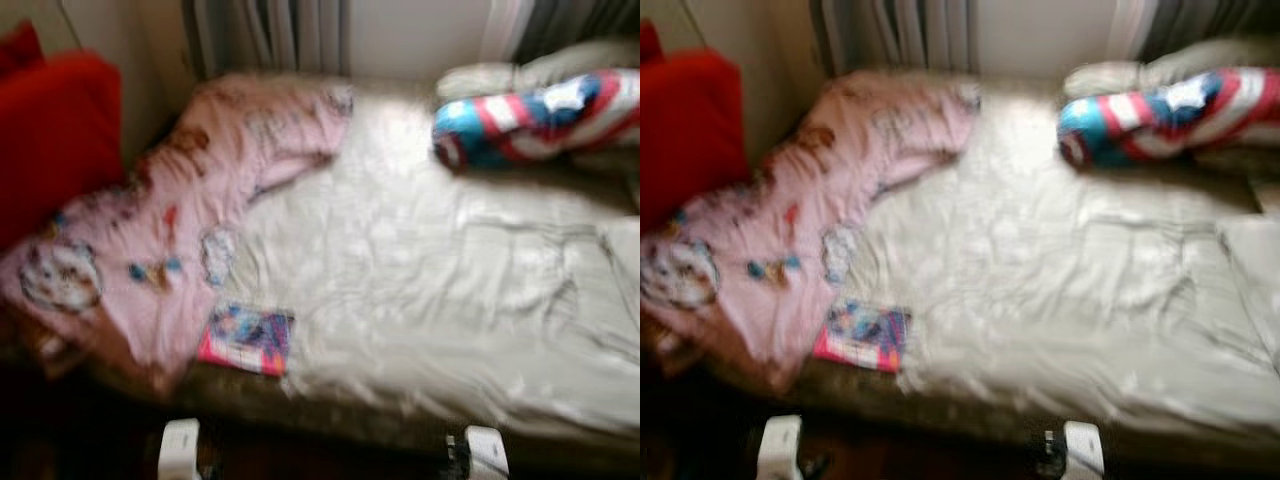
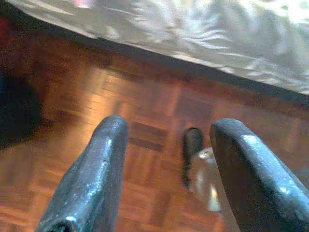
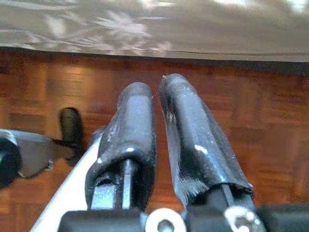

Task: Clean up the room

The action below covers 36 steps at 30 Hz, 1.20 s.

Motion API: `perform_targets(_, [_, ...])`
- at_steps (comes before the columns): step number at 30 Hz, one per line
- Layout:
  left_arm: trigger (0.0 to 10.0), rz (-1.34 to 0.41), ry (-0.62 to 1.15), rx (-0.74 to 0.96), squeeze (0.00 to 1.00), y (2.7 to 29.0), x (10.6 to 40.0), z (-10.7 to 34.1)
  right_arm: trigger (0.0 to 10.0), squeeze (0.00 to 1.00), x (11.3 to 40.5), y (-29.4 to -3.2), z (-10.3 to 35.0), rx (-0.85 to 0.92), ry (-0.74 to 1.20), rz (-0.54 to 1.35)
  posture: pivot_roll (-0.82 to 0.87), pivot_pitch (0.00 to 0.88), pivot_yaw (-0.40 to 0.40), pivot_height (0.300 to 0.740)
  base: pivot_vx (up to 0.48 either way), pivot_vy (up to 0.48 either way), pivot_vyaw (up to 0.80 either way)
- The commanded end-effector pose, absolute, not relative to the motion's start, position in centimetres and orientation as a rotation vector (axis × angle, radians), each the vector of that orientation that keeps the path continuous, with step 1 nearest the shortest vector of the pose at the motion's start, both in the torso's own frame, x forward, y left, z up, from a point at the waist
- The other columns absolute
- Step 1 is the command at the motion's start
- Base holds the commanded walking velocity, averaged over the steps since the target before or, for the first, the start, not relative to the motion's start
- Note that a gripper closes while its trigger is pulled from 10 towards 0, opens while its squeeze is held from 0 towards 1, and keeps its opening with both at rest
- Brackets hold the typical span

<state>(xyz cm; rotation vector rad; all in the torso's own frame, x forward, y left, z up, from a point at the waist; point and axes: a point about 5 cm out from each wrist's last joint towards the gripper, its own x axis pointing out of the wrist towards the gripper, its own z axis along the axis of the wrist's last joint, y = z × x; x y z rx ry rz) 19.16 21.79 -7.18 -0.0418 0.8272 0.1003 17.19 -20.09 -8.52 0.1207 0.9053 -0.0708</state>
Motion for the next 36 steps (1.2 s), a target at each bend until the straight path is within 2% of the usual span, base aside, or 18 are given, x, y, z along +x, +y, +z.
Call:
perform_targets(1, [10.0,0.091,0.861,-0.047,0.00,21.3,18.5,-7.7,10.0,0.00,16.0,-20.7,-8.9,0.116,0.941,-0.092,0.04,0.119,0.005,0.740,0.000,0.454,0.00])
perform_targets(19, [10.0,0.097,0.861,-0.050,0.00,21.3,18.5,-7.7,10.0,0.00,15.6,-20.6,-9.1,0.122,0.951,-0.097,0.04,0.150,0.003,0.740,0.000,0.452,0.00])
perform_targets(25, [10.0,0.100,0.861,-0.052,0.00,21.3,18.5,-7.7,10.0,0.00,15.6,-19.9,-9.2,0.124,0.949,-0.084,0.05,0.162,-0.001,0.740,0.000,0.446,0.00])
perform_targets(36, [10.0,0.101,0.851,-0.054,0.00,21.3,18.5,-7.6,10.0,0.00,15.9,-18.8,-9.3,0.126,0.940,-0.070,0.05,0.175,-0.003,0.740,0.000,0.000,0.00])
